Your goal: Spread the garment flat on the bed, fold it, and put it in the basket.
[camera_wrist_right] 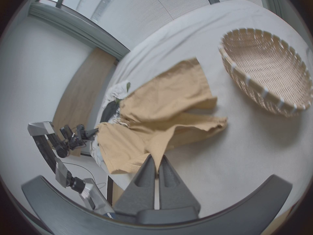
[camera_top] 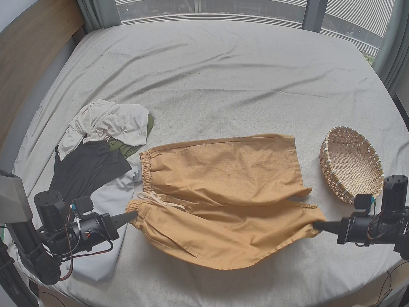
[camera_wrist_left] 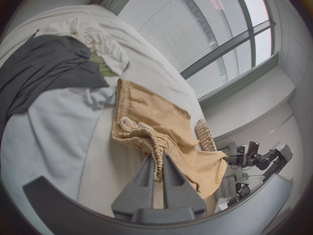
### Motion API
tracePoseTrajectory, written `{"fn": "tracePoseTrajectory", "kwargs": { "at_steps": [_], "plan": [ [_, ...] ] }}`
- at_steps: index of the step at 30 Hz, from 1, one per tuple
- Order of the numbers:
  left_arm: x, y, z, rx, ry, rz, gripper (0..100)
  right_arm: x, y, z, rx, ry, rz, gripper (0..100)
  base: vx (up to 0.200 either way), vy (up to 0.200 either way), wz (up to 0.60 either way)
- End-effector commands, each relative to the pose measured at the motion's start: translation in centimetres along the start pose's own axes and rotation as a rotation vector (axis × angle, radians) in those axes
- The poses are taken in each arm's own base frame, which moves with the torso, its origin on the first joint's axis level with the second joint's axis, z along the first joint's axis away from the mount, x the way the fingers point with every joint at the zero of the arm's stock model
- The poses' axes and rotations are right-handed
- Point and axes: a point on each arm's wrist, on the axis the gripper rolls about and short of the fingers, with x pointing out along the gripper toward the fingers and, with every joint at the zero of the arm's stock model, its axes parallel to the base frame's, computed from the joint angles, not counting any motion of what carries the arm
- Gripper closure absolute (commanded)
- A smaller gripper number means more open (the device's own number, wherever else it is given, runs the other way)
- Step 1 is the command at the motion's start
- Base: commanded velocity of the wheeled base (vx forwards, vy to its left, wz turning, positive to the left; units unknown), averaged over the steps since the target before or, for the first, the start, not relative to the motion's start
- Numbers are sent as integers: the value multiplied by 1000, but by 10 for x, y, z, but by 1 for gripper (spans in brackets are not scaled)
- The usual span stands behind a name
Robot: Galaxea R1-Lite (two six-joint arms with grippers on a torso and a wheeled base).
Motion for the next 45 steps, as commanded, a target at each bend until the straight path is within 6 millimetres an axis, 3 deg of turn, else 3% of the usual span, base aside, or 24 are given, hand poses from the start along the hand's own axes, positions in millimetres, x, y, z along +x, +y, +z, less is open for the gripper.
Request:
{"fn": "tracePoseTrajectory", "kwargs": {
  "at_steps": [1,9,18,37,45],
  "plan": [
    [0,-8,11,23,-44,-48,100,-1,7,17,-31,-54,61,100,0,0,0],
    [1,-12,25,-45,-94,-75,100,0,2,29,-22,-66,109,100,0,0,0],
    [-2,-4,33,-75,-128,-54,100,7,-23,44,22,-163,98,100,0,0,0],
    [-3,-1,39,-105,-153,-49,100,-2,-14,64,29,-325,182,100,0,0,0],
    [-2,-1,43,-108,-171,-53,100,-7,-19,73,42,-366,177,100,0,0,0]
  ]
}}
